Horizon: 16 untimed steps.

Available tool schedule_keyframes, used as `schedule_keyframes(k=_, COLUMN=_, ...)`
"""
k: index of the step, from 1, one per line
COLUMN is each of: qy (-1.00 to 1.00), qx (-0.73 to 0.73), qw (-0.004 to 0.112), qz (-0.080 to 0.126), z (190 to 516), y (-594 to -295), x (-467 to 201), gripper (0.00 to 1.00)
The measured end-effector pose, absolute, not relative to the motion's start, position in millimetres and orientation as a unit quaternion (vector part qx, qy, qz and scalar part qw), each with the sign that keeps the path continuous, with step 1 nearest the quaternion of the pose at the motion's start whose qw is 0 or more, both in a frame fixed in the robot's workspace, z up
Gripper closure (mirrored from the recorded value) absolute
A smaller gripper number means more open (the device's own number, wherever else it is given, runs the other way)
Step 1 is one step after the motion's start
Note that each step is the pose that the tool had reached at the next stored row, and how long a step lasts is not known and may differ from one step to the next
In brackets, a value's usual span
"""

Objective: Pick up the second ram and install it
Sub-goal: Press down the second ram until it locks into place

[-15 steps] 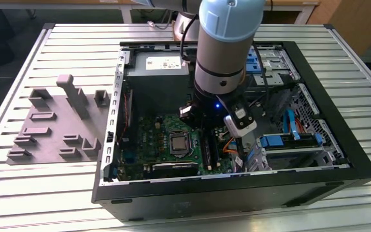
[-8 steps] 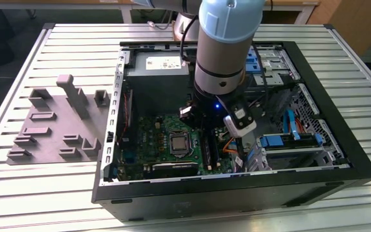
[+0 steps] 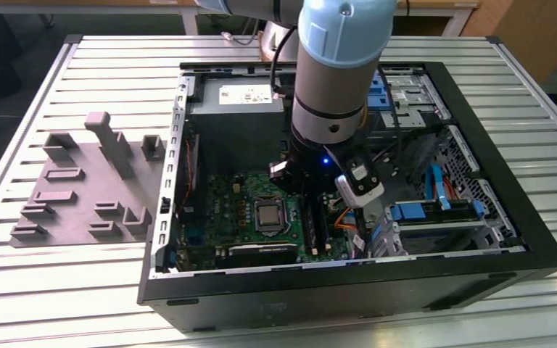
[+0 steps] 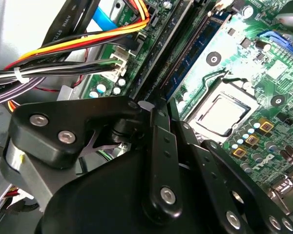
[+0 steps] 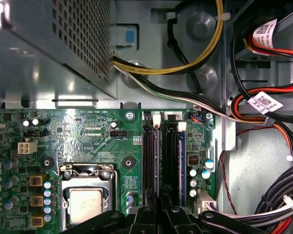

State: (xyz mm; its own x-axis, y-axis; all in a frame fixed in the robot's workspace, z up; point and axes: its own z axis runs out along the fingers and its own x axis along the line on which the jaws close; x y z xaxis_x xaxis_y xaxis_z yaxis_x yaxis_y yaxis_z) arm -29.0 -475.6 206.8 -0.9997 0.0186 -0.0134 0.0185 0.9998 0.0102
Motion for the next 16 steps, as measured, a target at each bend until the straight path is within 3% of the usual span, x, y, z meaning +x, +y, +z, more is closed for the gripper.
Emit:
schedule_keyframes(k=8, qy=1.000, qx=0.009, qw=0.007, qz=0.005, z=206, y=-476, x=-29, gripper=0.85)
schedule_keyframes(k=9, qy=1.000, qx=0.009, qw=0.007, qz=0.005, z=206, y=-476, x=-29, gripper=0.79)
schedule_keyframes(k=16, qy=1.000, qx=0.009, qw=0.007, qz=0.005, z=219, y=-476, x=-29, gripper=0.79)
